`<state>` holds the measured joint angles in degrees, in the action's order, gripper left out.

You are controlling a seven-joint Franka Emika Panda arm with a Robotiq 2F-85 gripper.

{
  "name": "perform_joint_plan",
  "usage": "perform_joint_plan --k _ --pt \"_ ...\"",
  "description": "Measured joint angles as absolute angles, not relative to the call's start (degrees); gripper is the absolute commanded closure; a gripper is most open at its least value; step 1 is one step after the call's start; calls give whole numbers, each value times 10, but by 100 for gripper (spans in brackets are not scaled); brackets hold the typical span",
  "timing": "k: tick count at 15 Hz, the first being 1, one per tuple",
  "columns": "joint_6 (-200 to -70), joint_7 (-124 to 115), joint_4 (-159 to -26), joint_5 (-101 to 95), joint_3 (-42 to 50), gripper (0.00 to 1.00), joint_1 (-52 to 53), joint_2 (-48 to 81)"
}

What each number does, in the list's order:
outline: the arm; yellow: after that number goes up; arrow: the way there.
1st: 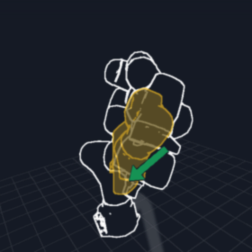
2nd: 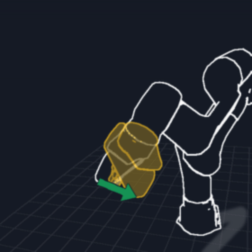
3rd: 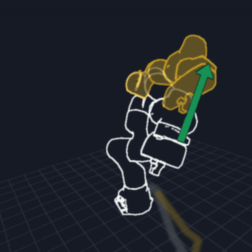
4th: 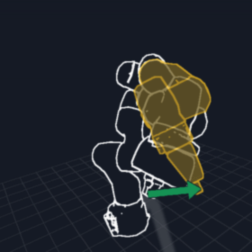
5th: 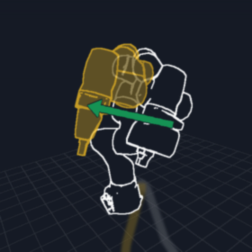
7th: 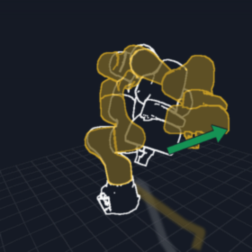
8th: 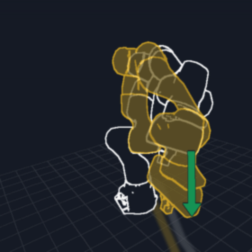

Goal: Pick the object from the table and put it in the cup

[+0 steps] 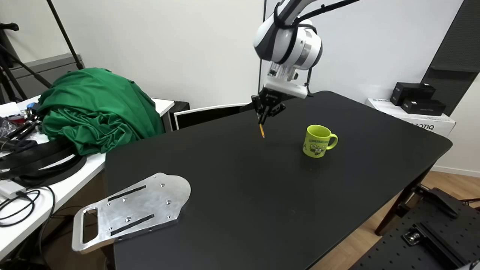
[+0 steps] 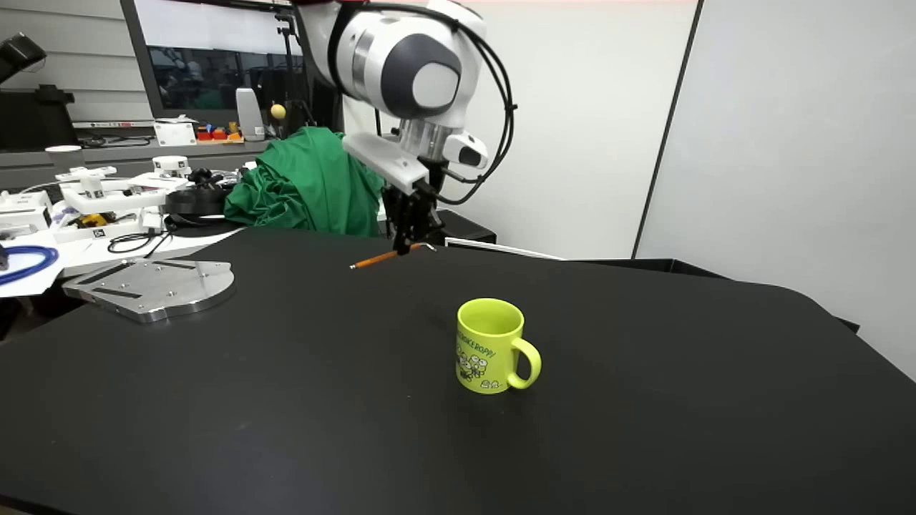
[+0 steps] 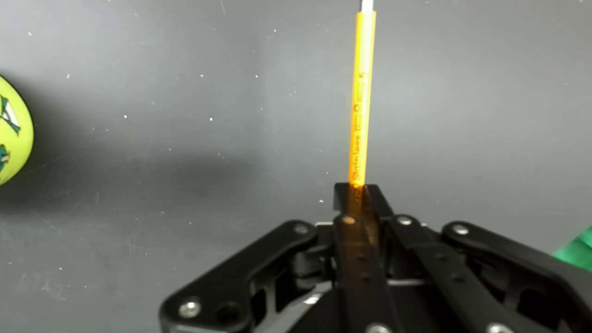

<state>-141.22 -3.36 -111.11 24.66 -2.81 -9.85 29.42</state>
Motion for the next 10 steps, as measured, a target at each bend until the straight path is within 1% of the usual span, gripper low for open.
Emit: perform_joint_plan --k 5,10 --pt "-1257 -23 -1113 343 -11 98 -170 229" --pt "-1095 -23 -1114 385 52 98 -205 209"
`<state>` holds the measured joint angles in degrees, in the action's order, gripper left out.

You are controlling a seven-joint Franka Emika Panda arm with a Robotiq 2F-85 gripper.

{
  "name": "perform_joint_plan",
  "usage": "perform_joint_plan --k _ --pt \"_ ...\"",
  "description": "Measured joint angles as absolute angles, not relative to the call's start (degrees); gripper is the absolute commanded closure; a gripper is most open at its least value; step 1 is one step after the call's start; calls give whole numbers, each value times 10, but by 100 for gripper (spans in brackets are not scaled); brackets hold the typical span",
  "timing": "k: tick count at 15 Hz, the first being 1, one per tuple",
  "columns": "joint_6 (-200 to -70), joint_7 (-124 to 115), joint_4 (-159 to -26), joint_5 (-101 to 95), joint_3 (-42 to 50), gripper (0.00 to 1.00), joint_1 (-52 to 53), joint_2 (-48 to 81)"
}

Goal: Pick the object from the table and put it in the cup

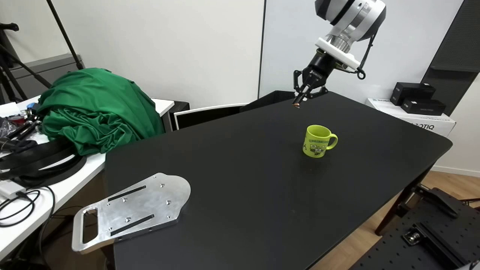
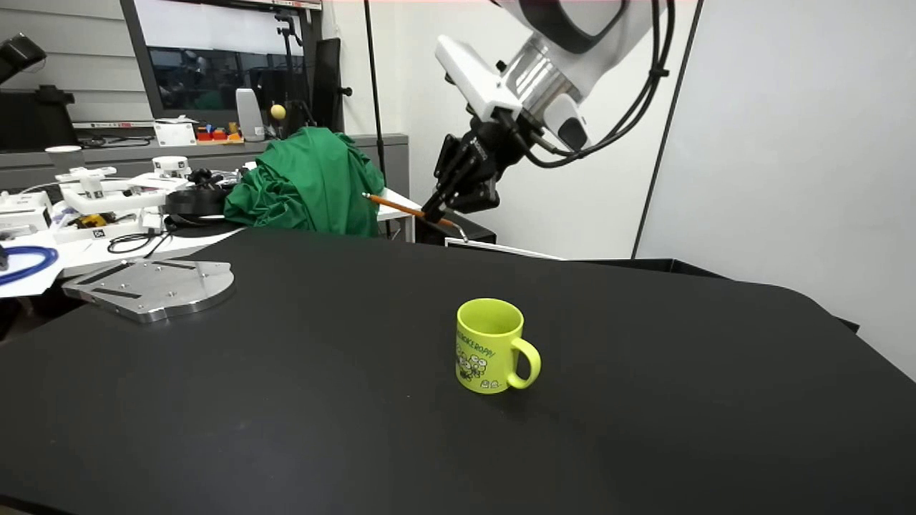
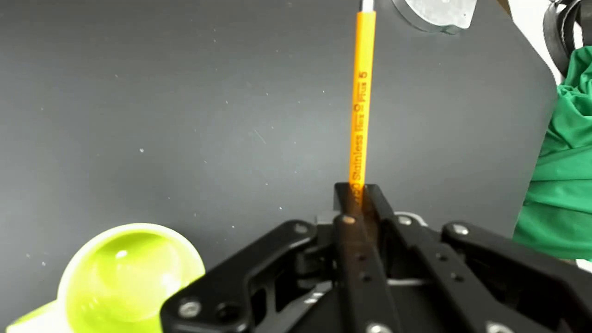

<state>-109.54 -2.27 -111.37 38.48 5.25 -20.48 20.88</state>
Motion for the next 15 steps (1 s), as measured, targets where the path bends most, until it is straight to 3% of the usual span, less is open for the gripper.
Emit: perform_joint_plan --k 6,15 --pt "-1006 -23 -1119 420 111 98 -224 224" --pt "-980 -23 -1092 479 134 98 -253 310"
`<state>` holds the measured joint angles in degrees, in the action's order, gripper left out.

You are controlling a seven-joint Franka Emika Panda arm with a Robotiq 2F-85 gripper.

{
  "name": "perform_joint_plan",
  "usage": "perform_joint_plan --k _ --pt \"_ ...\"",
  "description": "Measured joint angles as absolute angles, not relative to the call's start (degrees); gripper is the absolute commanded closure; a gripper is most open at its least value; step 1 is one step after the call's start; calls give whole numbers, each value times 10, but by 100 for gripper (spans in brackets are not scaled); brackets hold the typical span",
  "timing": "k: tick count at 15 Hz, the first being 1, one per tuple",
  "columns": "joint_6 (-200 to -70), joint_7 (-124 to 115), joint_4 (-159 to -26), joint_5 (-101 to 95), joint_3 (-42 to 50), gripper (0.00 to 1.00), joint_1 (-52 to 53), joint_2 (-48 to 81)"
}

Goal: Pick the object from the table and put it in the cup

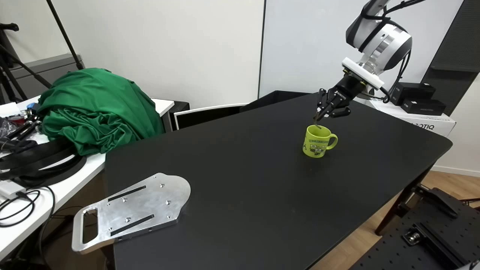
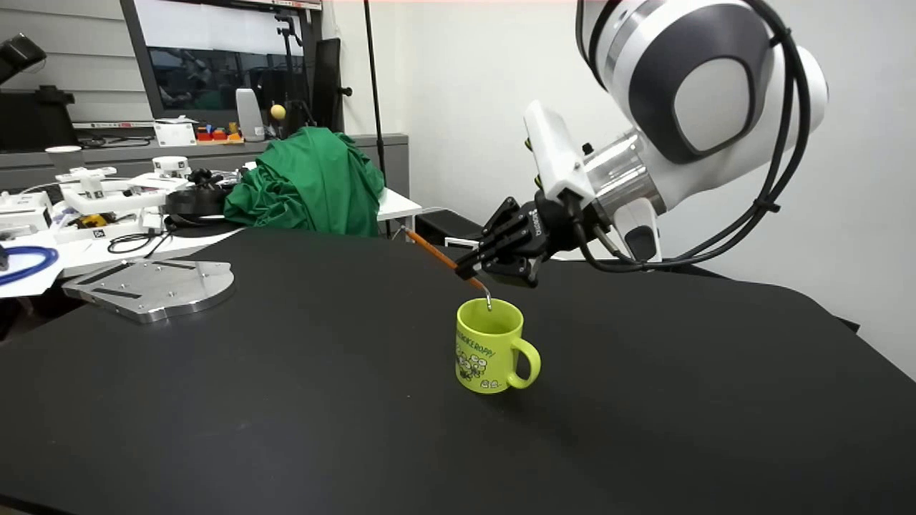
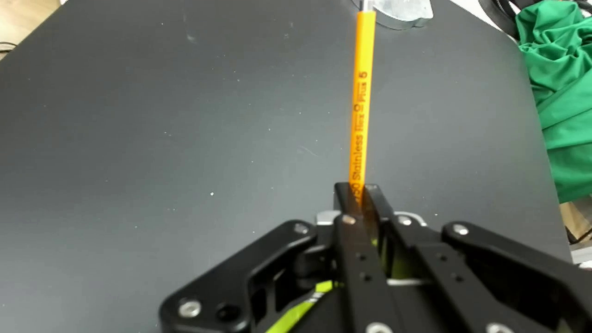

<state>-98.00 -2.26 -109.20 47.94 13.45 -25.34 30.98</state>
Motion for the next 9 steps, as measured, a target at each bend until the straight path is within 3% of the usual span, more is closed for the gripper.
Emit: perform_joint_plan --k 9 --pt "-972 -23 -1056 514 138 98 -268 368"
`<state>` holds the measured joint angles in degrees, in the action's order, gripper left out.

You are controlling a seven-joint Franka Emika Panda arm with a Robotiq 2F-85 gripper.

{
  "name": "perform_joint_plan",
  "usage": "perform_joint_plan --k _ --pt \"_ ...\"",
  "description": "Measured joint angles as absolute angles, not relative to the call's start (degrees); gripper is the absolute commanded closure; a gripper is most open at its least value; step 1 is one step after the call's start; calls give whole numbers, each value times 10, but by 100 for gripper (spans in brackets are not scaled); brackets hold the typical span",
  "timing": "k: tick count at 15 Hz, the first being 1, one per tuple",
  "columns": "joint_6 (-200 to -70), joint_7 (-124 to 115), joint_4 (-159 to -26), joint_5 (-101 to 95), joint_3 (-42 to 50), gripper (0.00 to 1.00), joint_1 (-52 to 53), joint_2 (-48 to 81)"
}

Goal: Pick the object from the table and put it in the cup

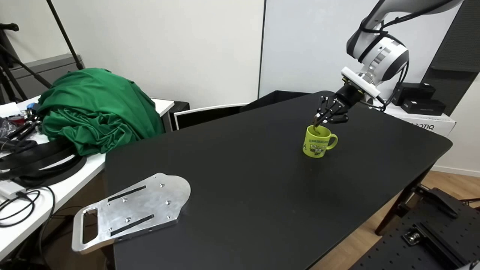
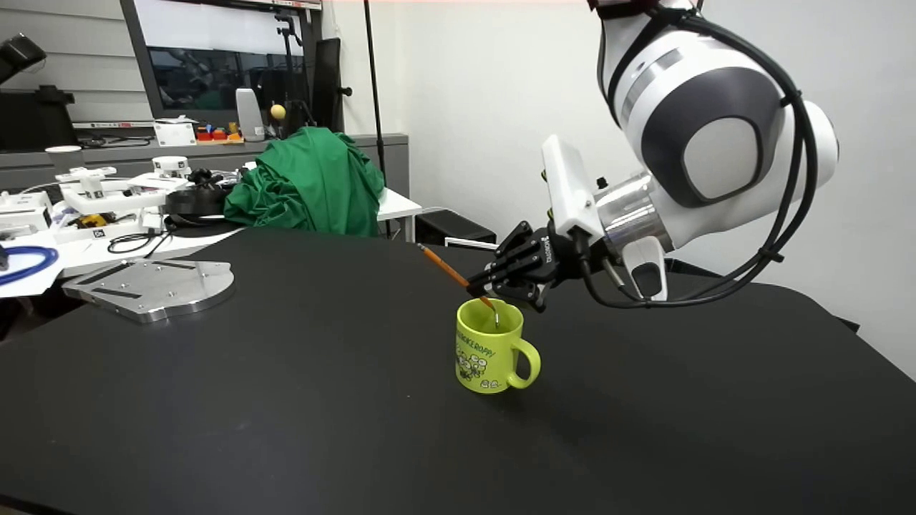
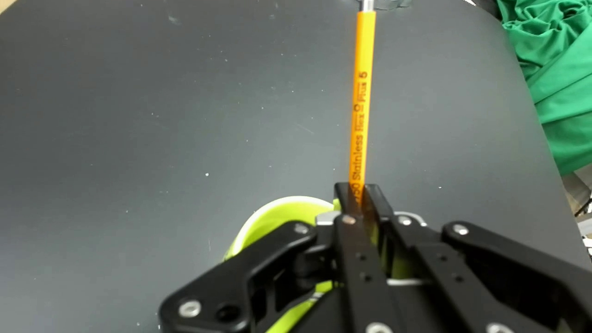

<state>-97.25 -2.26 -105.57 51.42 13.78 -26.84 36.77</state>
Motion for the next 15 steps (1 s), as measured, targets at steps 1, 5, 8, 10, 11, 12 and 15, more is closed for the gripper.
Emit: perform_joint_plan --k 1,5,8,10,11,12,15 --pt "-971 -23 -1052 517 139 98 -270 374" --pt "-970 -23 -1039 520 142 98 -278 395" --pt "-969 -23 -1030 521 144 78 -283 409" --pt "-969 -23 -1025 522 146 60 -285 416" --pt "-968 -23 -1023 522 147 53 -285 419" --pt "-968 -23 -1020 522 147 45 -285 421" --pt "-965 -23 -1015 522 146 25 -285 423"
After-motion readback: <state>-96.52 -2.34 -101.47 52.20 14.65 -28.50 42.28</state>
